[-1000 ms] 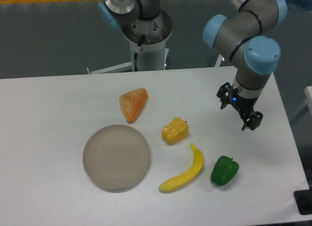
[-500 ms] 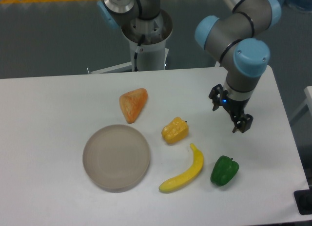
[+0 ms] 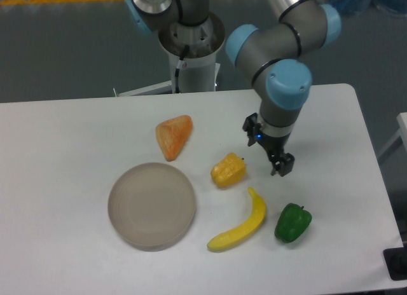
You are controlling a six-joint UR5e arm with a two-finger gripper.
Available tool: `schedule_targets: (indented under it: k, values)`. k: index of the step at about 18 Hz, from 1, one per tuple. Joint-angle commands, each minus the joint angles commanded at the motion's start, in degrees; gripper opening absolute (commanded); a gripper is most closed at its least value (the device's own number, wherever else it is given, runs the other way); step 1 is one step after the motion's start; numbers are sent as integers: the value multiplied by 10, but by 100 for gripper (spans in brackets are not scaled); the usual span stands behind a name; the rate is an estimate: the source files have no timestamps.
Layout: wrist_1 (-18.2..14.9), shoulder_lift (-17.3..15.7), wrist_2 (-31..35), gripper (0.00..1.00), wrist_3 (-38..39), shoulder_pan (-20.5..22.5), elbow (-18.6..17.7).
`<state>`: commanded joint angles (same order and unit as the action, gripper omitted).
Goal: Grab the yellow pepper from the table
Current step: 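Move the gripper over the small yellow pepper and lower toward it, then close the gripper around the yellow pepper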
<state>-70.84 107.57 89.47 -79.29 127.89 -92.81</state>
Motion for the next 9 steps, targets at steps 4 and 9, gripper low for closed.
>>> schedule_targets:
  k: [4,9]
  values:
    - [1,11,1,100,6,-12,-21]
    - [2,19,1,100,30,-23,-43]
